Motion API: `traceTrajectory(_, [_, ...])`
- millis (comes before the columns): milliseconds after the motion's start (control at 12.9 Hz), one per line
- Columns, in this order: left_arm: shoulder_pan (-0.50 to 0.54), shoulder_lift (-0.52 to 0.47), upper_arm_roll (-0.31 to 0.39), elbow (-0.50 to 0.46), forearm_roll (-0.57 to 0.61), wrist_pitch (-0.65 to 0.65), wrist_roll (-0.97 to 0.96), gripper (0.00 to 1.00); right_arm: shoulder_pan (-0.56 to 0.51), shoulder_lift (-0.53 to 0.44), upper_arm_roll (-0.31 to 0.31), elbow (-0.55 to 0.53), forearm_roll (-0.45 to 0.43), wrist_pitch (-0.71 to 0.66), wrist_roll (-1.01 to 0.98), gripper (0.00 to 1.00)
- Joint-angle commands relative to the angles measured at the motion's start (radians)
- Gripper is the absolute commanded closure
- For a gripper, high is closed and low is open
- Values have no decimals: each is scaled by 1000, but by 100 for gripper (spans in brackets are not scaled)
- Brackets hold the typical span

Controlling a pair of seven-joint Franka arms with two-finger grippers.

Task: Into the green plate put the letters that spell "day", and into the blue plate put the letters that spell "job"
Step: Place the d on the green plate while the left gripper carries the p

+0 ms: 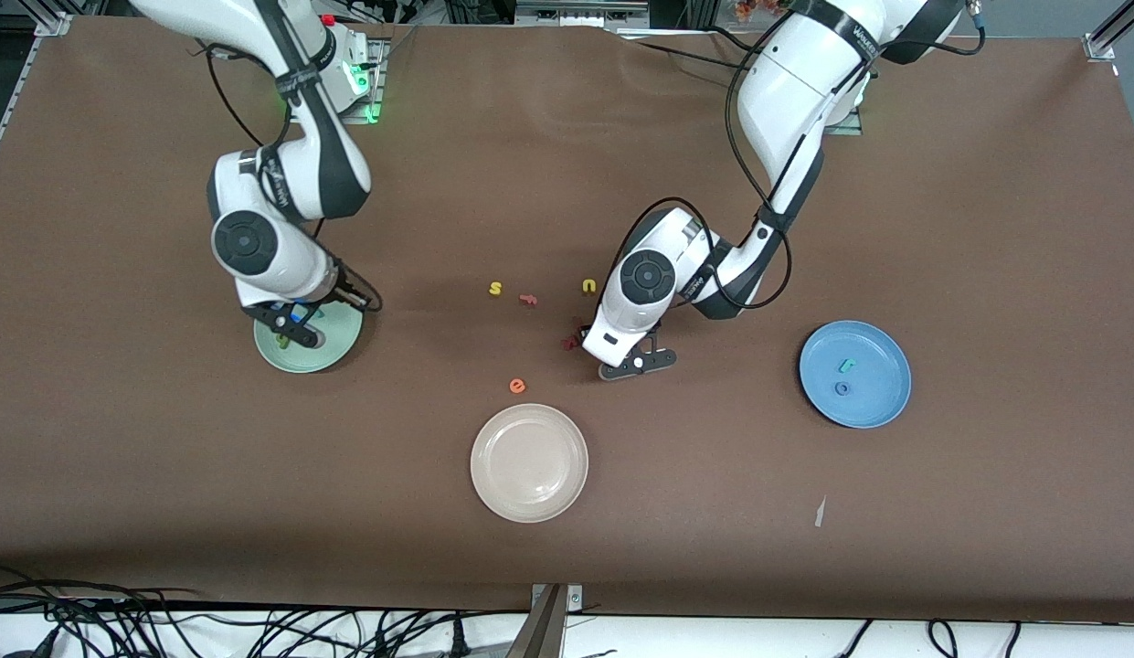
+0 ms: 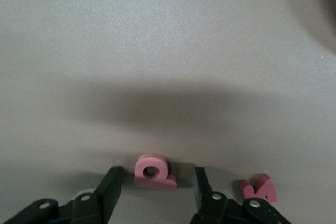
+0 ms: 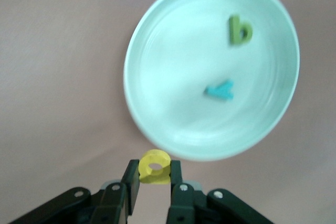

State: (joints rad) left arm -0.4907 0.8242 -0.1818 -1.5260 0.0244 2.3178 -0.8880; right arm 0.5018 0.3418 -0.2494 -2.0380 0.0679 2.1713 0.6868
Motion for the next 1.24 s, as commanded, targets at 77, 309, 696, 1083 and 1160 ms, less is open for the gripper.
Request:
traceTrajectory(77, [-16,10,16,24,23,-3,-9,57,-22,82,6,4,1,88,-59,9])
traceTrajectory(309, [-16,10,16,24,40,-3,-9,63,-23,59,2,19,3,59,-78,0])
traceTrajectory(696, [-5,-3,16,24,66,-18,-9,71,-23,36,-57,276,6,-242,-309,0])
traceTrajectory(1083, [102,-98,18,23,68,-210,145,72,-23,-35,-180,401,16,-394,-695,0])
traceTrajectory(1160, [134,-114,18,20,68,-259,208,72,-23,-43,-201,456,17,-472,-708,0])
